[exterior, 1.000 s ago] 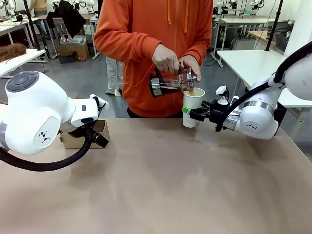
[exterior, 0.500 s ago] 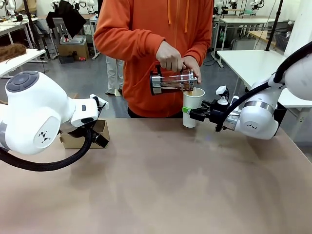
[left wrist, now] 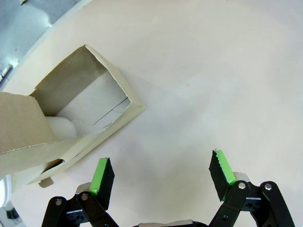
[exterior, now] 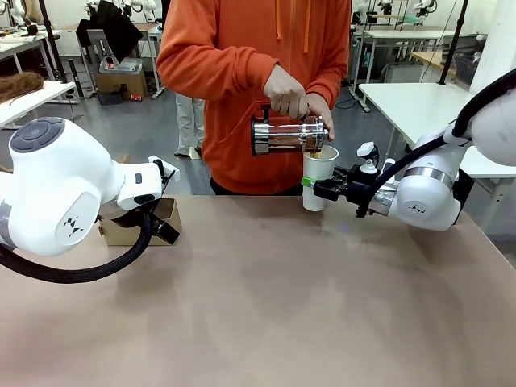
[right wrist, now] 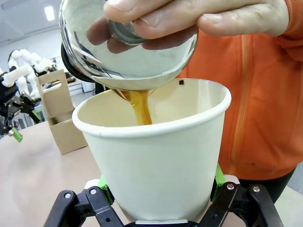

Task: Pour a drink into a cup and package it in a carrier.
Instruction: When a person places the Paper Cup Lid on the 600 ml Paper Cup , lift the 600 ml Paper Cup.

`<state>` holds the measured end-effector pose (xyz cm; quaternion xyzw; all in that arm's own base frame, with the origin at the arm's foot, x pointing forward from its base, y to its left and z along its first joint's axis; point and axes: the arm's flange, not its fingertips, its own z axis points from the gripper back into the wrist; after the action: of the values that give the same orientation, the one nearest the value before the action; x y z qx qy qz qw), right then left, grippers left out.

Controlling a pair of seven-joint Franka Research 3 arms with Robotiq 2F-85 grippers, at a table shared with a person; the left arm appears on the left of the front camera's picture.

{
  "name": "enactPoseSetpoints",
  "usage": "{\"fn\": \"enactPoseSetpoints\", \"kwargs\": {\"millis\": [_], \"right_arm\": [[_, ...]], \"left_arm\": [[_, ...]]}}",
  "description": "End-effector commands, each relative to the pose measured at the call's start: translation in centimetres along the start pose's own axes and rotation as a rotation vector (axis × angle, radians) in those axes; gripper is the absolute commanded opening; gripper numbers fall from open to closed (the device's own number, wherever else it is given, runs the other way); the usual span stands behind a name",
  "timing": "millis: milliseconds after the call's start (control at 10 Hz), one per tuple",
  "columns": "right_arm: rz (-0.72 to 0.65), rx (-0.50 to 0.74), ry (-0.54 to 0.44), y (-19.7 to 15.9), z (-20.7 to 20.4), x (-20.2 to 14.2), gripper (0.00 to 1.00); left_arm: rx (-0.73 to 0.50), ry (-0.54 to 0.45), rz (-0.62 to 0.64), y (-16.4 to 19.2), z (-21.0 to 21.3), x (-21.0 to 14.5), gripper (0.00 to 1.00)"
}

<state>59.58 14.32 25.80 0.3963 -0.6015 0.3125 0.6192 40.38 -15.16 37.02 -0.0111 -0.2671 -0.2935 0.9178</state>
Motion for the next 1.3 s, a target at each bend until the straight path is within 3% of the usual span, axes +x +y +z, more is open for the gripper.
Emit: {"fn": "enactPoseSetpoints", "kwargs": {"millis": [0, 1200], "right_arm": [[-0.002, -0.003, -0.010, 0.03, -0.11, 0.12, 0.89], [-0.002, -0.003, -0.010, 0.03, -0.11, 0.12, 0.89]], "left_arm": [[-0.002, -0.001, 0.000, 0.00, 0.04, 0.00, 1.00], [-0.002, -0.001, 0.000, 0.00, 0.04, 0.00, 1.00]]}}
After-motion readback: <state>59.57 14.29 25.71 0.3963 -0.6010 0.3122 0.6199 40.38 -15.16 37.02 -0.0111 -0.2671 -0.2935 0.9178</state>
